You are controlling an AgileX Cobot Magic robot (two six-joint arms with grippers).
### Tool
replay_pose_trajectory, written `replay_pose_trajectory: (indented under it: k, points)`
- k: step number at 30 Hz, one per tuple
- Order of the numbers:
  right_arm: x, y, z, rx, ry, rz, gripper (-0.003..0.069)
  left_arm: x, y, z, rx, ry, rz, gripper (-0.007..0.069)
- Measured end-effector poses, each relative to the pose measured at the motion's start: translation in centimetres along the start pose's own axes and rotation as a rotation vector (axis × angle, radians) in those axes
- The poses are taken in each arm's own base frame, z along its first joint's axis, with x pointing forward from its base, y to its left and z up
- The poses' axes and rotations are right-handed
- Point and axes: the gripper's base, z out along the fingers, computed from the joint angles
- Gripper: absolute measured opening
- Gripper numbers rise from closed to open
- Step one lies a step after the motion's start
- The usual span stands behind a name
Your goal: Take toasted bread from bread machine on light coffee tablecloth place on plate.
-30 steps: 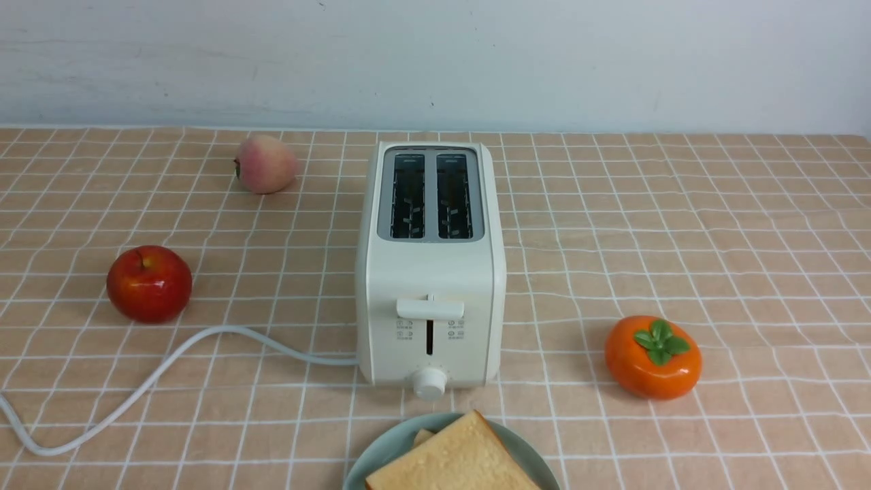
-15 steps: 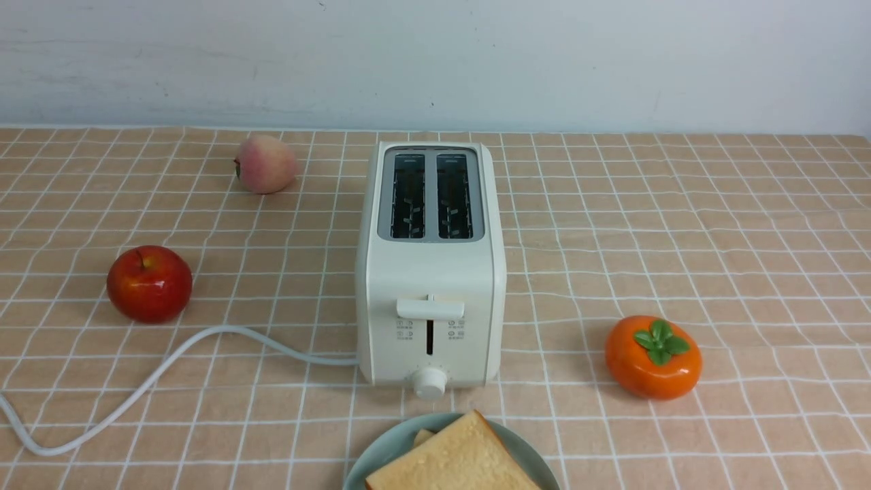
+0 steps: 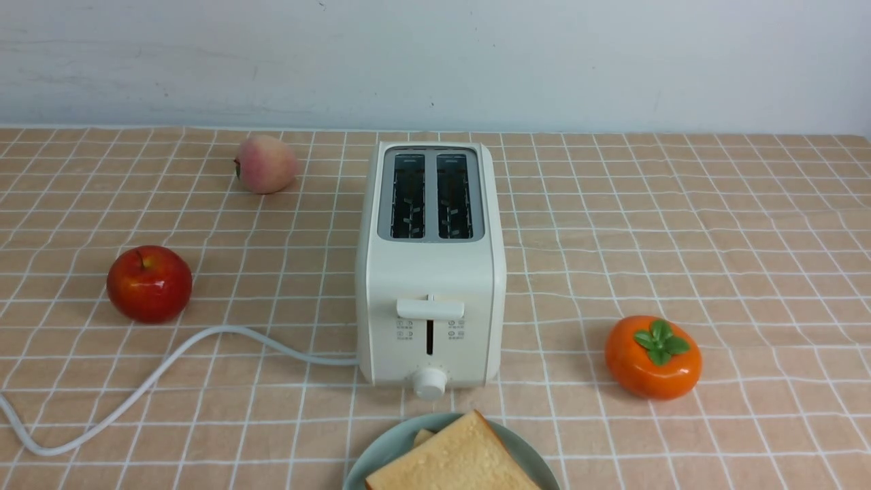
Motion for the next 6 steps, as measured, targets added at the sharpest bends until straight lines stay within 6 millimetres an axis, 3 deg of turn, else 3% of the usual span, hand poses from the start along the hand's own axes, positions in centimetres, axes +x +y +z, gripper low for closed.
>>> replay_pose_trajectory:
  k: [6]
  points:
    - [0.00, 0.00, 0.00, 0.000, 0.000, 0.001, 0.0178, 0.00, 0.00, 0.00, 0.000, 0.000, 0.000, 0.0111]
